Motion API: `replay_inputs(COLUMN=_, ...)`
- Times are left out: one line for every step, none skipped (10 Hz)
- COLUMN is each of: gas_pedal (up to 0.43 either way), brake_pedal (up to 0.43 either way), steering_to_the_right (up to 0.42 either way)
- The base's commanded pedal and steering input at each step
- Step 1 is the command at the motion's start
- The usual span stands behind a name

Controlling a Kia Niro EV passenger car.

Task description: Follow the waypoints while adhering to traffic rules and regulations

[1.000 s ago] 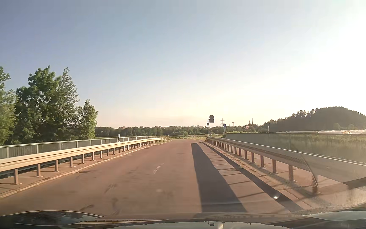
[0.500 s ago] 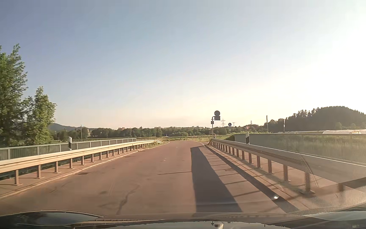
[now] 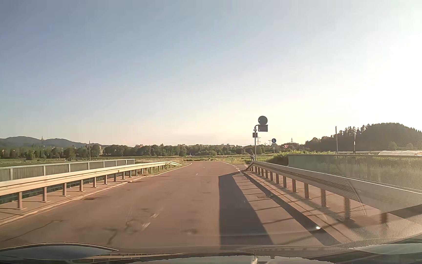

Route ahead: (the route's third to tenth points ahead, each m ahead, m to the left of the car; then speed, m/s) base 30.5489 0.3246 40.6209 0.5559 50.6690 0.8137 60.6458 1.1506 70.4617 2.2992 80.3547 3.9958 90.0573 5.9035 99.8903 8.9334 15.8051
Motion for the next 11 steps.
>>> replay_inputs(gas_pedal=0.087, brake_pedal=0.000, steering_to_the_right=-0.002)
replay_inputs(gas_pedal=0.087, brake_pedal=0.000, steering_to_the_right=-0.002)
replay_inputs(gas_pedal=0.087, brake_pedal=0.000, steering_to_the_right=-0.001)
replay_inputs(gas_pedal=0.087, brake_pedal=0.000, steering_to_the_right=-0.001)
replay_inputs(gas_pedal=0.087, brake_pedal=0.000, steering_to_the_right=-0.001)
replay_inputs(gas_pedal=0.087, brake_pedal=0.000, steering_to_the_right=0.000)
replay_inputs(gas_pedal=0.087, brake_pedal=0.000, steering_to_the_right=0.000)
replay_inputs(gas_pedal=0.087, brake_pedal=0.000, steering_to_the_right=0.001)
replay_inputs(gas_pedal=0.087, brake_pedal=0.000, steering_to_the_right=-0.001)
replay_inputs(gas_pedal=0.087, brake_pedal=0.000, steering_to_the_right=-0.003)
replay_inputs(gas_pedal=0.087, brake_pedal=0.000, steering_to_the_right=-0.004)
